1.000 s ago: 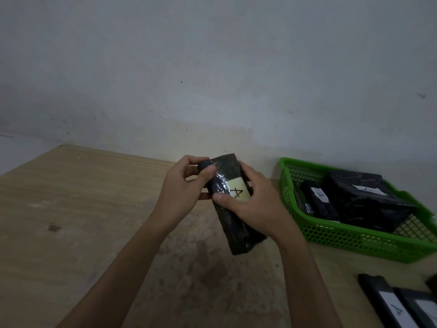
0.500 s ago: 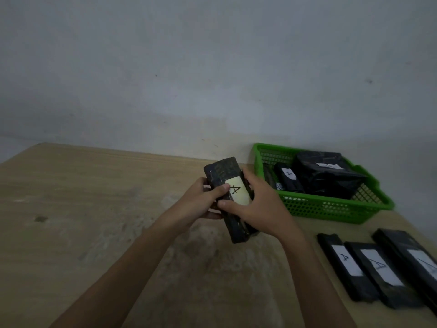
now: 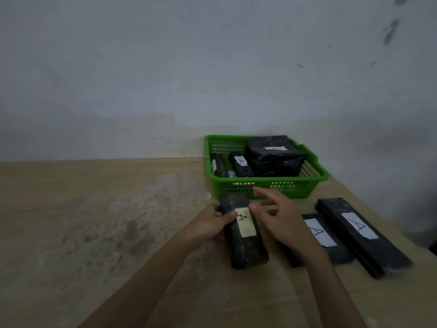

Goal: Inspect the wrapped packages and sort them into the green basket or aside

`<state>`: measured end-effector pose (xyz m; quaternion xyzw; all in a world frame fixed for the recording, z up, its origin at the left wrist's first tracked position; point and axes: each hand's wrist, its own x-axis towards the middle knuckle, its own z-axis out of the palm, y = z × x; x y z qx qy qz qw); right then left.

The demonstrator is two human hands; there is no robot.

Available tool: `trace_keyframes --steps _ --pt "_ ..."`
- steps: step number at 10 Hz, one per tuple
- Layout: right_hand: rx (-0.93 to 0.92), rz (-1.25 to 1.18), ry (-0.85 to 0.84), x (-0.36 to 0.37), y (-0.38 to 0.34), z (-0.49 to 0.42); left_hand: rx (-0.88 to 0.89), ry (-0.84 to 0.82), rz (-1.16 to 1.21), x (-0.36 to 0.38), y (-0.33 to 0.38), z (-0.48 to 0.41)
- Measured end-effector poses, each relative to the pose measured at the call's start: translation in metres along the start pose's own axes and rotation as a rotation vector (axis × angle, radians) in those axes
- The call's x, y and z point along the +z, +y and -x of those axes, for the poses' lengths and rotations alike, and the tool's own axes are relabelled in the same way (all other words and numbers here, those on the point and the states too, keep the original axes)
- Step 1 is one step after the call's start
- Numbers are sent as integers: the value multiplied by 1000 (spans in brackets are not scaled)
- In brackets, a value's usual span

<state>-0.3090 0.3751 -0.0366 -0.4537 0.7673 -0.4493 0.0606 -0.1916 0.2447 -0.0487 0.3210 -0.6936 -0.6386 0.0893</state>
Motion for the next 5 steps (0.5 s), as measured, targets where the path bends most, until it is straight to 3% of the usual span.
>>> trace_keyframes --steps 2,3,5 --pt "-28 136 49 6 35 11 76 -4 -210 49 4 -13" --pt "4 212 16 10 42 11 149 98 -520 54 2 -19" --pt "-3 309 16 12 37 6 174 165 -702 38 -7 -20"
